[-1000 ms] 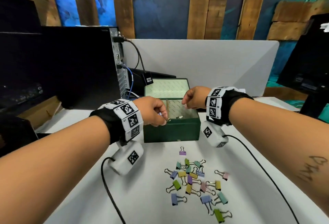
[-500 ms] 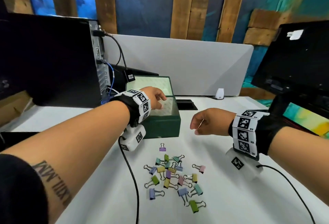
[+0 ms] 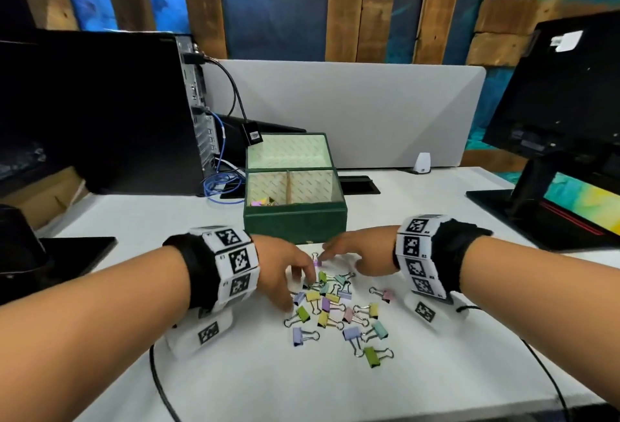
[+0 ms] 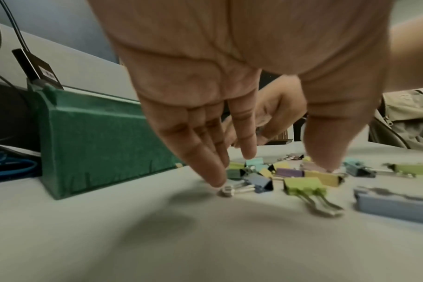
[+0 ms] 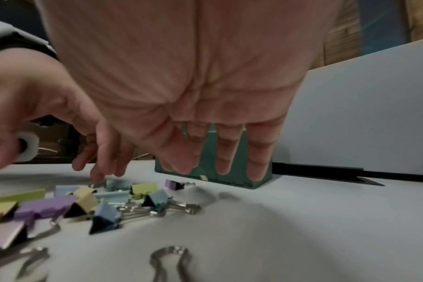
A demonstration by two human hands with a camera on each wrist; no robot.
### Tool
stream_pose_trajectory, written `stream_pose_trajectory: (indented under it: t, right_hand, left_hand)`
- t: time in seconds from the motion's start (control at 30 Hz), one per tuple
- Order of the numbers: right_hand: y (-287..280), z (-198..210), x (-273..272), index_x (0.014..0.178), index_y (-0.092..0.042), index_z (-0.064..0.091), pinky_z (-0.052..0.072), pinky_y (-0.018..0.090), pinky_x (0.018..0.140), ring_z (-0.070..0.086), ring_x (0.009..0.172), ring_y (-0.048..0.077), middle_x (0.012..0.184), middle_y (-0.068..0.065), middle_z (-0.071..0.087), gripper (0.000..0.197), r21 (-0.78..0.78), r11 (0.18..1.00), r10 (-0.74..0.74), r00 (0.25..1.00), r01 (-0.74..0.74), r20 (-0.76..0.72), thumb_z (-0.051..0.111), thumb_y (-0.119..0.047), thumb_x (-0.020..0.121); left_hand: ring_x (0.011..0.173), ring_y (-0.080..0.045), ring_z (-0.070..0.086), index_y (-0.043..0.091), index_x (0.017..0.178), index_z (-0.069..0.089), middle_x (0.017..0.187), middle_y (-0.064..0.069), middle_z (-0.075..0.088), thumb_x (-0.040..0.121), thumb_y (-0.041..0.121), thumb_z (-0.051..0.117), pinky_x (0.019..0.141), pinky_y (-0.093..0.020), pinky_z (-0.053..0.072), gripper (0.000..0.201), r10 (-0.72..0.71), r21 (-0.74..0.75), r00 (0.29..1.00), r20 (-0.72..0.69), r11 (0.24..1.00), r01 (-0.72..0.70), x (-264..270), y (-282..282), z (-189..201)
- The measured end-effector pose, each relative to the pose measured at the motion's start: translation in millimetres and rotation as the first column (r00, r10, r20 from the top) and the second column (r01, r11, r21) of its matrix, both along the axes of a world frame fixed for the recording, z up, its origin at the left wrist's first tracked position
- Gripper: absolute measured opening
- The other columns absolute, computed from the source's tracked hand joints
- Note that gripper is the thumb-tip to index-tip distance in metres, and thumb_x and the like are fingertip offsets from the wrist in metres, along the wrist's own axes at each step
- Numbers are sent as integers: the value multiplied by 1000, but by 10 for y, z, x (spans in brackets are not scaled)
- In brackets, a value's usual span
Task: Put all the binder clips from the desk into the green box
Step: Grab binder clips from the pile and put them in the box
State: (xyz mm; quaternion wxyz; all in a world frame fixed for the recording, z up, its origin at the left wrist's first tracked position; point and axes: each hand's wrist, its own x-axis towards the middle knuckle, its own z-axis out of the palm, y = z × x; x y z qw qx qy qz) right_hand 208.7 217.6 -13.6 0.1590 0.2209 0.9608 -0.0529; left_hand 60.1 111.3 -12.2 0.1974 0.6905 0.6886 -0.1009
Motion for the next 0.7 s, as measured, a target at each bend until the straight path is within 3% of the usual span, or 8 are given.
stream_pose_trajectory:
  t: [0.1, 0.23, 0.37, 0.47, 0.57, 0.7]
  right_hand:
    - [-17, -35, -124, 146, -25, 29, 21, 33, 116, 24, 143, 18, 156, -1, 26, 68, 35, 998, 46, 997, -48, 62, 50, 1, 86]
    - [4, -109, -172, 145, -29, 30, 32, 36, 112, 36, 137, 20, 151, -2, 36, 71, 24, 999, 41, 993, -44, 111, 56, -8, 83]
    - [-33, -33, -32, 141, -31, 38, 34, 32, 108, 41, 131, 18, 145, -4, 43, 65, -24, 1000, 22, 996, -20, 86, 54, -9, 82]
    - [-16, 35, 177, 138, -33, 41, 37, 32, 105, 45, 127, 18, 141, -5, 45, 63, -93, 994, -45, 994, 55, 101, 58, -10, 81]
    - [14, 41, 358, 140, -36, 33, 39, 35, 105, 45, 127, 17, 142, -6, 40, 72, -115, 984, -122, 985, 136, 121, 68, -22, 79]
    - [68, -23, 463, 145, -39, 17, 45, 34, 96, 50, 122, 21, 140, -5, 36, 94, -28, 981, -180, 958, 191, 224, 75, -35, 72]
  left_hand:
    - [121, -10, 51, 42, 135, 38, 138, 14, 43, 64, 48, 79, 96, -24, 39, 82, 4, -18, 1000, 19, 1000, -3, 27, -81, -38]
    - [133, -14, 40, 41, 142, 24, 148, 12, 33, 56, 59, 79, 112, -33, 32, 103, -52, -54, 998, -43, 997, 50, 73, -94, -81]
    - [132, -16, 42, 33, 143, 29, 146, 8, 36, 65, 50, 77, 111, -37, 36, 94, -101, -32, 992, -79, 995, 99, 148, -81, -114]
    - [125, -17, 48, 36, 139, 35, 138, 9, 44, 65, 45, 78, 106, -39, 42, 86, -56, 18, 998, -33, 998, 57, 138, -72, -149]
    - [123, -17, 49, 39, 139, 31, 137, 9, 43, 63, 46, 79, 103, -40, 44, 90, -16, 53, 999, -35, 998, 17, 126, -59, -175]
    - [129, -19, 45, 35, 144, 22, 144, 7, 37, 61, 52, 79, 105, -36, 40, 103, 6, 62, 996, -85, 998, -1, 163, -14, -164]
